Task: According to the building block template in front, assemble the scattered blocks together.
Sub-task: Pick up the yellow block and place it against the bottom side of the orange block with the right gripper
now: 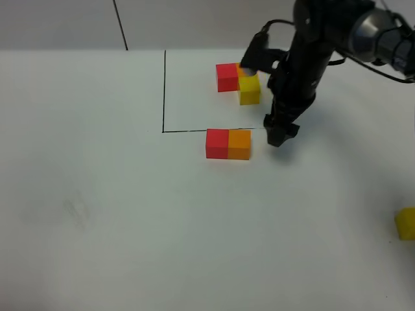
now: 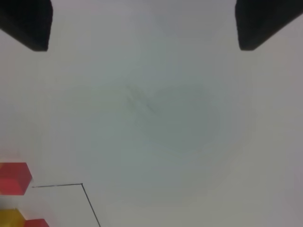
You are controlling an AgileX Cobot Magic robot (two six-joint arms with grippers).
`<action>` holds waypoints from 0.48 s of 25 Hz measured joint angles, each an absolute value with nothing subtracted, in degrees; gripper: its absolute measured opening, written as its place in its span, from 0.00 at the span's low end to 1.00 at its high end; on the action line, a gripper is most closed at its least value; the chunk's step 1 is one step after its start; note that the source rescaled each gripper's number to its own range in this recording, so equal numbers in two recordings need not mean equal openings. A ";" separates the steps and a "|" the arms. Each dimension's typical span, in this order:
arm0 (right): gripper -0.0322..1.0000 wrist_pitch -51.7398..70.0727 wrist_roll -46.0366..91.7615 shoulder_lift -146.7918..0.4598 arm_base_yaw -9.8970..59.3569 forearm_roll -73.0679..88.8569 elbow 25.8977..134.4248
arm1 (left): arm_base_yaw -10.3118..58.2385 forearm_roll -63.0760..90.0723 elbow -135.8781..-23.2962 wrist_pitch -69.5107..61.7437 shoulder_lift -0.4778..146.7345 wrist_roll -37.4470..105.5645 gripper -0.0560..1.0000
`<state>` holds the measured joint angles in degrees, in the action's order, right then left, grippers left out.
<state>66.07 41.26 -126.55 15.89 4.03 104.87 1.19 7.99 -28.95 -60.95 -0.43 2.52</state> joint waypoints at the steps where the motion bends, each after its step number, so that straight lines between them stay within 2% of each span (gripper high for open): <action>1: 0.77 66.99 37.56 -125.37 14.15 4.03 104.45 | 1.19 7.99 -28.95 -60.95 -0.43 2.52 0.70; 6: 0.77 66.14 23.19 -116.80 5.07 3.85 94.55 | 1.19 7.99 -28.95 -60.95 -0.43 2.52 0.70; 12: 0.77 53.44 10.66 -100.95 -6.67 3.36 68.40 | 1.19 7.99 -28.95 -60.95 -0.43 2.52 0.70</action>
